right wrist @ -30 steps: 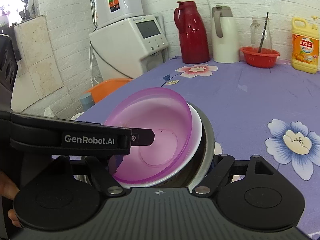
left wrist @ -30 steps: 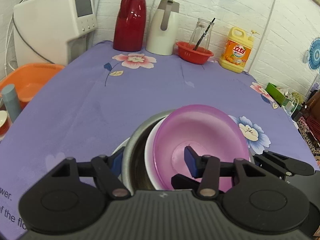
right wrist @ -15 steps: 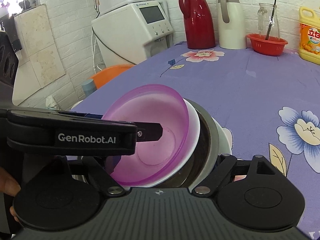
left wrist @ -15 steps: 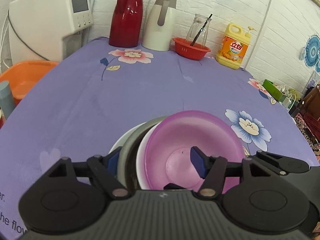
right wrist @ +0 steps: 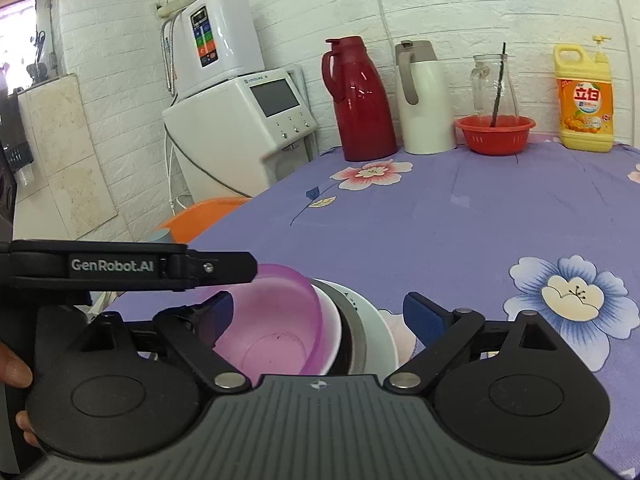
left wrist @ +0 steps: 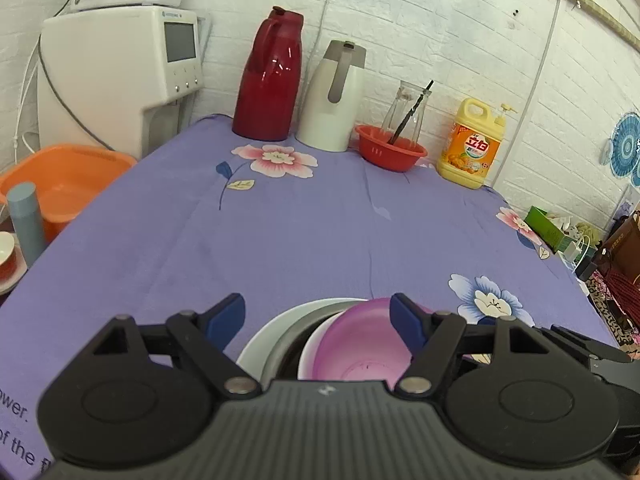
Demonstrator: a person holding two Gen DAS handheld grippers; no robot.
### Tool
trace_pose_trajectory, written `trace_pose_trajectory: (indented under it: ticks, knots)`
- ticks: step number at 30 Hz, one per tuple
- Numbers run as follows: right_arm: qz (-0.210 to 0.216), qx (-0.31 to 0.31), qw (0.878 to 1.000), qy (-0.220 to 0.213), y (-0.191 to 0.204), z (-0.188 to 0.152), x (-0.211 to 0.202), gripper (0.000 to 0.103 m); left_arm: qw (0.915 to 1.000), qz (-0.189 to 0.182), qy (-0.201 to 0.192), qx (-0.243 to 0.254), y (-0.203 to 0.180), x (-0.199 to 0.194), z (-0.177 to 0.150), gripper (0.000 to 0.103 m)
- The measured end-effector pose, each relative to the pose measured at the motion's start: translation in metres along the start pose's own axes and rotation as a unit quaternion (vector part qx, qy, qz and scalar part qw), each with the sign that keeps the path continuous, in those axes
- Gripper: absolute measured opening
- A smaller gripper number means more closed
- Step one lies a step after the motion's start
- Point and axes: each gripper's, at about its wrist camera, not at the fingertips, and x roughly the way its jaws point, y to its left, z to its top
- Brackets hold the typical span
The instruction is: Organize plates and bowls
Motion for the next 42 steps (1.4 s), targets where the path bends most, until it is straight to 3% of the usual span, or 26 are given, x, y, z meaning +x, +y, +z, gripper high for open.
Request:
trace_pose_trajectory:
  ticks: [6, 13, 18, 21, 25, 34, 38, 42]
  knots:
    - [-0.018, 0.036, 0.999, -0.008, -0.016, -0.009, -0.018, 0.103, 1.0000, -0.004, -0.004, 0.002, -0.009, -0.012, -0.005, 0.073]
    - [-0.033, 0.036, 0.998, -0.040, -0.011, -0.023, -0.059, 0.103, 0.9984, -0.011, -0.040, 0.039, -0.038, -0.046, -0.021, 0.073]
    - [-0.050, 0.043, 0.996, -0.061, -0.011, -0.043, -0.088, 0.103, 0.9962, -0.040, -0.064, 0.043, -0.055, -0.069, -0.042, 0.073]
    - [-0.067, 0.052, 0.994, -0.071, -0.014, -0.055, -0.103, 0.103, 0.9959, -0.052, -0.060, 0.043, -0.064, -0.077, -0.057, 0.073]
    - [-0.098, 0.059, 0.990, -0.081, -0.015, -0.076, -0.124, 0.103, 0.9963, -0.035, -0.044, 0.064, -0.079, -0.083, -0.081, 0.073]
    - [-0.157, 0.073, 0.984, -0.043, -0.010, -0.116, -0.149, 0.103, 0.9943, -0.020, -0.030, 0.101, -0.092, -0.101, -0.133, 0.073]
    - [-0.204, 0.119, 0.971, -0.023, -0.011, -0.126, -0.157, 0.103, 0.9934, -0.018, -0.037, 0.107, -0.092, -0.114, -0.154, 0.073]
    - [-0.189, 0.147, 0.971, -0.009, -0.010, -0.130, -0.159, 0.103, 0.9935, -0.019, -0.048, 0.102, -0.089, -0.124, -0.167, 0.073]
